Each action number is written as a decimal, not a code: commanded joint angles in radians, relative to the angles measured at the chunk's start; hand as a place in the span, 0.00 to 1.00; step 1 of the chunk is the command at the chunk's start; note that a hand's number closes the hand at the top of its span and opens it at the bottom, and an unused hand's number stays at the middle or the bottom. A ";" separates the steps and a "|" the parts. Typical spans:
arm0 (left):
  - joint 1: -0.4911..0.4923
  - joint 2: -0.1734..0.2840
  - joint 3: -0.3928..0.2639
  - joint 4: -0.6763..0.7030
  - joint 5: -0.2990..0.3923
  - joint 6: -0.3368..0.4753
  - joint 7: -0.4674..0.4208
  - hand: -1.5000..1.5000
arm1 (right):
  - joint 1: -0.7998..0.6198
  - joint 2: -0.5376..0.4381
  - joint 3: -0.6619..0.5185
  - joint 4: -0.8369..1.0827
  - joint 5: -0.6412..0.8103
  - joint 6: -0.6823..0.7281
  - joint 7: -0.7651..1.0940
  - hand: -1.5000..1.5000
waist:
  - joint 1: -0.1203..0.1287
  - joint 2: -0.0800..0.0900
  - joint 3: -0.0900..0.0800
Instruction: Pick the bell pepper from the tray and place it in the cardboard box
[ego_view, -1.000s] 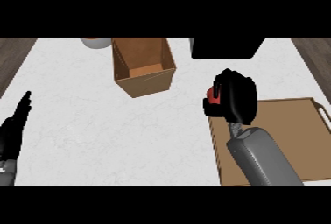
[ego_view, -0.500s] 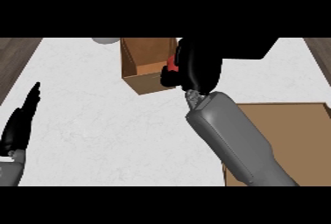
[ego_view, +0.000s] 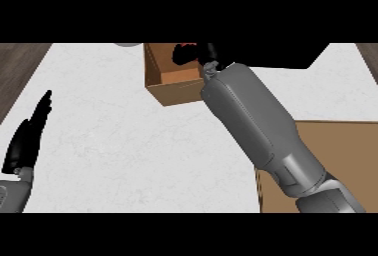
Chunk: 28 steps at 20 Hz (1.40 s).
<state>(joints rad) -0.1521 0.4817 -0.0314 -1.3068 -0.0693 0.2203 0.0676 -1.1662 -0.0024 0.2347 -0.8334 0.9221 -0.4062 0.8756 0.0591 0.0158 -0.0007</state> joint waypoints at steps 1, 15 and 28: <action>-0.024 -0.008 -0.004 0.022 -0.010 -0.011 -0.022 0.50 | -0.108 0.002 -0.042 0.205 -0.084 -0.101 -0.044 1.00 | 0.020 0.010 -0.001; -0.048 -0.035 -0.027 0.004 -0.031 -0.013 -0.014 0.50 | -0.165 0.002 -0.225 0.531 -0.197 -0.261 -0.137 0.00 | 0.069 0.036 0.000; -0.035 -0.028 -0.002 -0.009 -0.030 -0.010 -0.007 0.50 | -0.142 0.002 -0.295 0.513 -0.249 -0.548 -0.440 0.00 | 0.046 0.021 0.001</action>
<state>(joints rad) -0.2080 0.4550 -0.0405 -1.3067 -0.0972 0.2009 0.0672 -1.3039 -0.0012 -0.0316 -0.3101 0.6870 -0.8504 0.4895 0.1144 0.0435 0.0006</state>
